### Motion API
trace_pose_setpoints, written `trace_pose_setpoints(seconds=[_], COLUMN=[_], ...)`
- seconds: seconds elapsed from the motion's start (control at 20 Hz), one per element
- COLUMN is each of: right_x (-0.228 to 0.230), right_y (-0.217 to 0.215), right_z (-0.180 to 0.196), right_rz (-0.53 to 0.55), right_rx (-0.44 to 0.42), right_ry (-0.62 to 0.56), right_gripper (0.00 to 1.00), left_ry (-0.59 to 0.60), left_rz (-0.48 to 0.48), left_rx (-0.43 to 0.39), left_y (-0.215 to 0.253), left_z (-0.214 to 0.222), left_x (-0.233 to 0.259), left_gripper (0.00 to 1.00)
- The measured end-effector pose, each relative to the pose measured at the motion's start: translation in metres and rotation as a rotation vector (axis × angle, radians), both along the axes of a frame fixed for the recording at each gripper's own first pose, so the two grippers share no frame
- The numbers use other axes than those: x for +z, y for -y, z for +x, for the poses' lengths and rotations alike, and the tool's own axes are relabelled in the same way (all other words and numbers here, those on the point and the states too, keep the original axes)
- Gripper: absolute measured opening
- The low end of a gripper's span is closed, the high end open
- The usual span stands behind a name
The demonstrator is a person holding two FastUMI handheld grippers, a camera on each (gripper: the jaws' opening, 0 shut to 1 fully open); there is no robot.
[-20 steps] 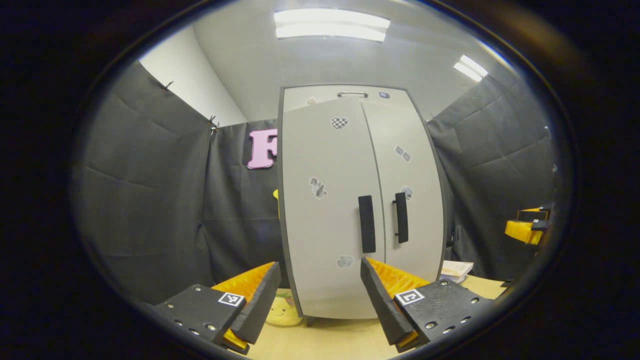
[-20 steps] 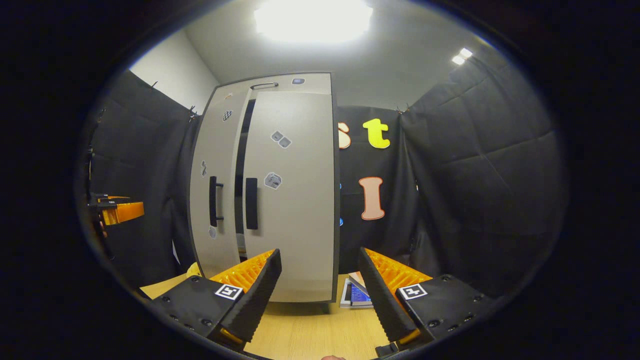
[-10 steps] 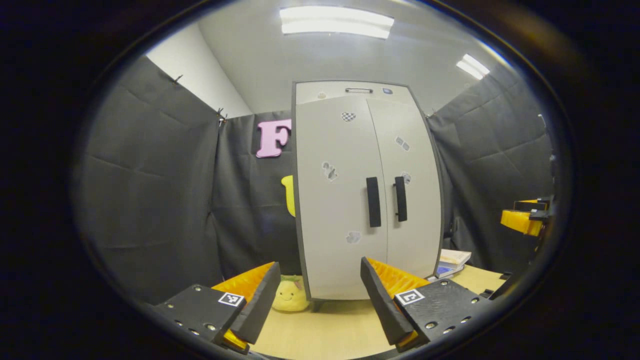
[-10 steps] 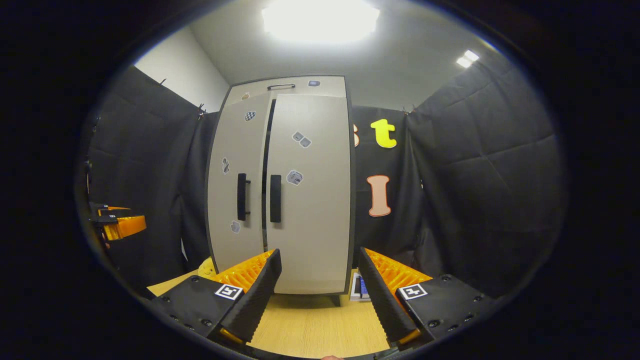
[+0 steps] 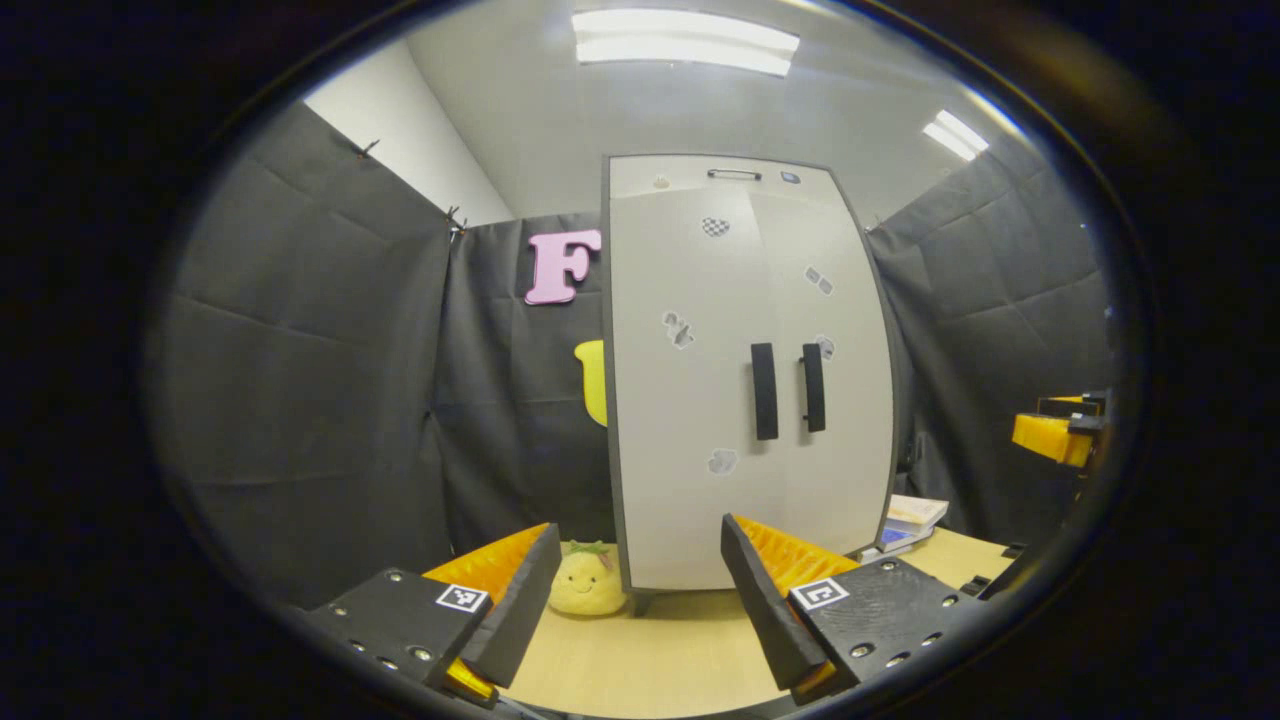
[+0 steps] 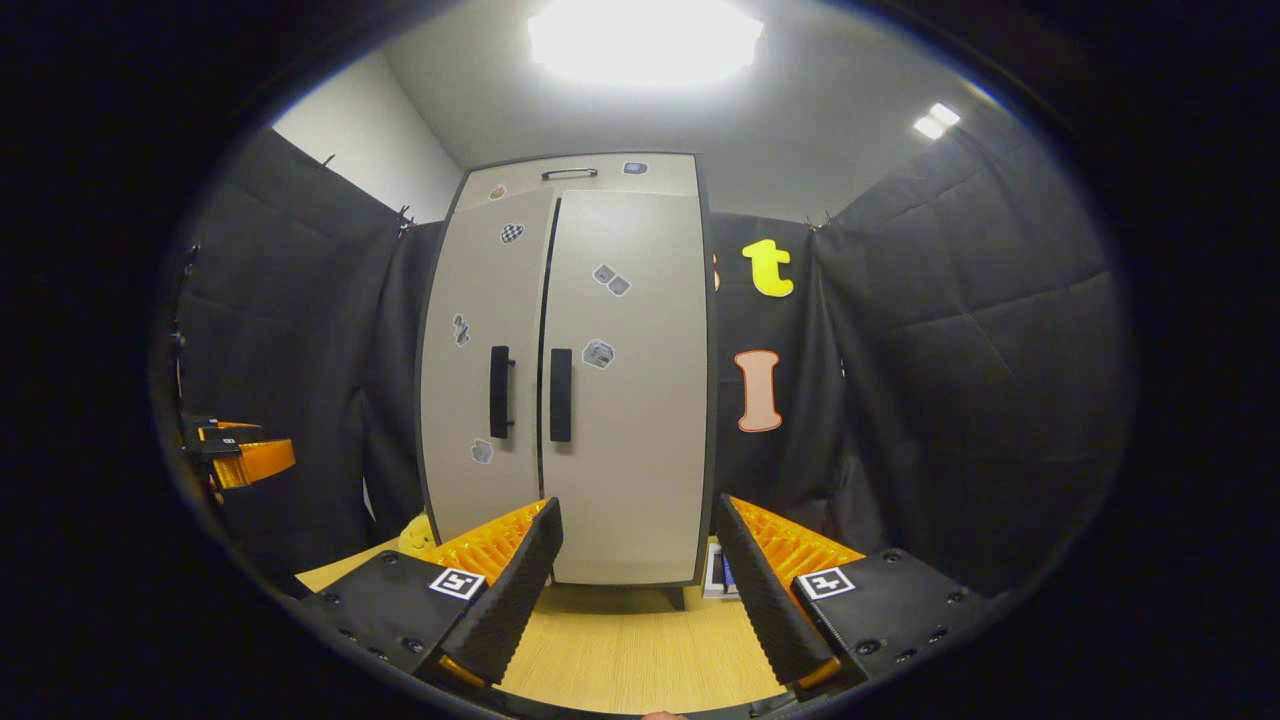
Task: Grab one shoe with the right hand and put it into the shoe cabinet, grab the other shoe with the left hand and put it into the shoe cabinet; then close the right door with the right hand and the left door with the left hand.
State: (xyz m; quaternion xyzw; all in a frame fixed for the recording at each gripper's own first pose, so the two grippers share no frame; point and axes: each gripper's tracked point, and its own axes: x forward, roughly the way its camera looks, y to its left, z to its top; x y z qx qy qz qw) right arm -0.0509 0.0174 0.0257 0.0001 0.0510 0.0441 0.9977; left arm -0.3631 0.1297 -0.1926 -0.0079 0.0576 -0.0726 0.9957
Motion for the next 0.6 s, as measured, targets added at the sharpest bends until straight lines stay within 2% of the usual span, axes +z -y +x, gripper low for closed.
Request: trace_pose_setpoints(seconds=[0.6], right_x=[0.003], right_y=[-0.013], right_z=[0.0], right_rz=[0.002], right_rx=[0.004], right_ry=[0.01], right_gripper=[0.98], left_ry=[0.0], left_rz=[0.02], left_rx=[-0.001], left_y=[-0.011], left_z=[0.001], left_x=[-0.001], left_gripper=[0.93])
